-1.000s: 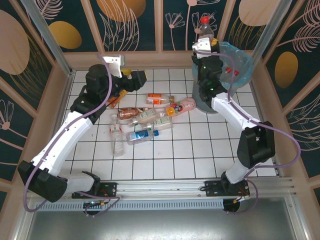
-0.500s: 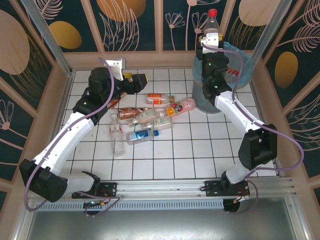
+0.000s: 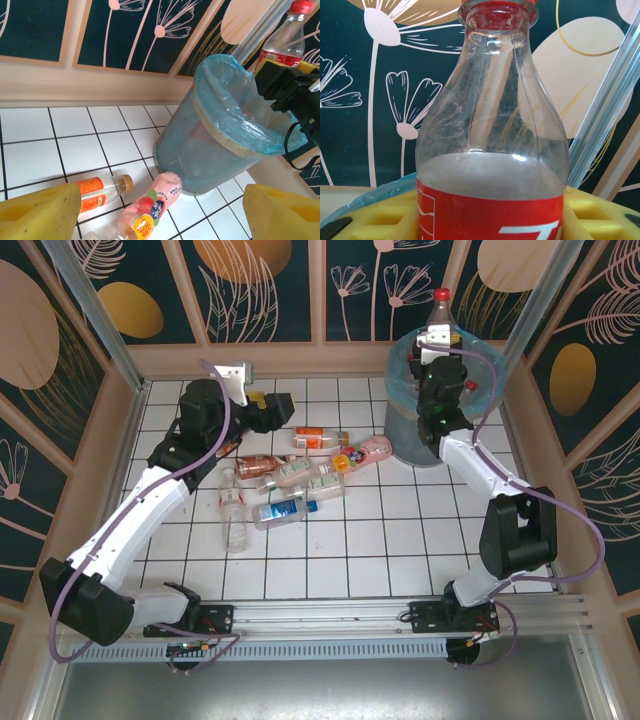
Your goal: Put the plastic bottles in the bin
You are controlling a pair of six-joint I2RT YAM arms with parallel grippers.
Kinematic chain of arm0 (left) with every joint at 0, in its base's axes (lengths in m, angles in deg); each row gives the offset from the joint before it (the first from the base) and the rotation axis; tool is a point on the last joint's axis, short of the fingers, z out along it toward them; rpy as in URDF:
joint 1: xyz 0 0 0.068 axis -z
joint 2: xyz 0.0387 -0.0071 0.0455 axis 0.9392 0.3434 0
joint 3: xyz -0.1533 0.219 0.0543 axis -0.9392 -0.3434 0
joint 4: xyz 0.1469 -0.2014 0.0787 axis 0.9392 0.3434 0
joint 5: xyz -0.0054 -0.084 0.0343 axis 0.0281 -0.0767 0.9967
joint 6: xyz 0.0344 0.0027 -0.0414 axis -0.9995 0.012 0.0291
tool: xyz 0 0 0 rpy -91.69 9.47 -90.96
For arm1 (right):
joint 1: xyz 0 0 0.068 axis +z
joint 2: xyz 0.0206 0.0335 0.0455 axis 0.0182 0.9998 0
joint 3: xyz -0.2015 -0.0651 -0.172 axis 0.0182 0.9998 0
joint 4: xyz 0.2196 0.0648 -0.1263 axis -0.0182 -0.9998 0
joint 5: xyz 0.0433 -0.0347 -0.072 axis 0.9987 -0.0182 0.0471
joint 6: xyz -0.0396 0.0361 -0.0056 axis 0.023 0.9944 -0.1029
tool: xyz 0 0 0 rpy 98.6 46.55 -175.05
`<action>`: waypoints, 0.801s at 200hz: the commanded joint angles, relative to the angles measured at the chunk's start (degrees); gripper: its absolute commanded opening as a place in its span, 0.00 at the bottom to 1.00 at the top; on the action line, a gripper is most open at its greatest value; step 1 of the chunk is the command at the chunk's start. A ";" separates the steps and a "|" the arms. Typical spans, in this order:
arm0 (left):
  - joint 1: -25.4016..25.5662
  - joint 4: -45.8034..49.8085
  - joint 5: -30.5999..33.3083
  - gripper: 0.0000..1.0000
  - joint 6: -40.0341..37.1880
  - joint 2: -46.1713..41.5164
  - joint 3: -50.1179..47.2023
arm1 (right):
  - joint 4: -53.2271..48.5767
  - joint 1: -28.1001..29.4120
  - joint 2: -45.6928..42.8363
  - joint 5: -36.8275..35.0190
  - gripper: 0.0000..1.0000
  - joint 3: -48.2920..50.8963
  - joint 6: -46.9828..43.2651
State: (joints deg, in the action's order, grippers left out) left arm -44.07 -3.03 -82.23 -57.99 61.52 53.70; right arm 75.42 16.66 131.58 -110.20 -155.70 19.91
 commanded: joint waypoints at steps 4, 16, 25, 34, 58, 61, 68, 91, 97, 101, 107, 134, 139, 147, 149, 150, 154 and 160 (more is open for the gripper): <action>0.16 -2.62 -0.30 0.84 1.73 -0.88 -1.33 | 0.97 0.38 -3.04 -1.16 0.42 1.38 0.25; 0.21 -2.74 -0.37 0.84 1.99 -0.79 -1.57 | 0.09 0.52 -3.00 -1.70 0.43 1.80 1.22; 0.25 -2.90 -0.30 0.84 2.00 -0.81 -1.78 | -0.52 0.54 -2.90 -1.45 0.43 2.30 2.56; 0.14 -2.93 -0.24 0.84 1.90 -0.87 -1.96 | -0.99 0.57 -2.71 -1.79 0.43 2.75 3.43; 0.22 -2.42 -0.27 0.84 1.46 -1.09 -2.06 | -0.80 0.56 -2.15 -2.71 0.43 3.66 5.48; 0.25 -2.35 -0.17 0.84 1.40 -1.12 -2.06 | -0.95 0.41 -2.01 -2.86 0.43 3.61 5.77; 0.26 -2.18 -0.15 0.84 1.22 -1.27 -2.14 | -1.52 0.20 -1.70 -2.97 0.43 3.40 6.40; 0.23 -2.11 0.22 0.85 0.87 -1.83 -2.80 | -3.49 -0.84 -1.01 -2.64 0.43 3.14 8.86; 0.28 -2.13 0.17 0.85 0.69 -1.92 -2.92 | -4.22 -1.20 -0.98 -2.16 0.43 3.05 9.68; 0.25 -2.13 0.23 0.85 0.62 -1.93 -3.01 | -5.00 -1.41 -0.87 -1.70 0.43 2.84 10.28; 0.21 -2.09 0.29 0.85 0.51 -1.93 -3.15 | -6.50 -1.79 -0.70 -0.61 0.43 2.29 11.25; 0.23 -2.09 0.07 0.85 0.37 -1.93 -3.59 | -13.73 -3.69 -0.19 2.97 0.47 -0.07 15.32; 0.25 -2.13 0.01 0.85 0.46 -1.93 -3.73 | -14.79 -3.94 -0.17 3.41 0.47 -0.39 15.90; 0.24 -2.26 -0.06 0.85 0.48 -2.02 -3.89 | -16.26 -4.42 -0.34 3.79 0.48 -0.62 16.68; 0.23 -2.30 -0.04 0.85 0.48 -2.08 -3.96 | -16.49 -4.42 -0.31 3.92 0.49 -0.64 16.75; 0.20 -2.35 -0.04 0.86 0.45 -2.14 -3.98 | -16.56 -4.48 -0.35 3.94 0.49 -0.65 16.81; 0.22 -2.39 -0.04 0.86 0.42 -2.11 -4.12 | -16.83 -4.57 -0.62 4.04 0.49 -0.50 17.01; 0.26 -2.48 0.04 0.86 0.42 -2.09 -4.32 | -16.89 -4.59 -0.94 4.07 0.51 -0.20 17.20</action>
State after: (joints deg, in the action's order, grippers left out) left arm -44.07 -3.40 -82.23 -56.97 60.71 50.47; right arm 63.23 12.92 130.75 -107.99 -154.19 32.83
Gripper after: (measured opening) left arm 0.854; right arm 0.509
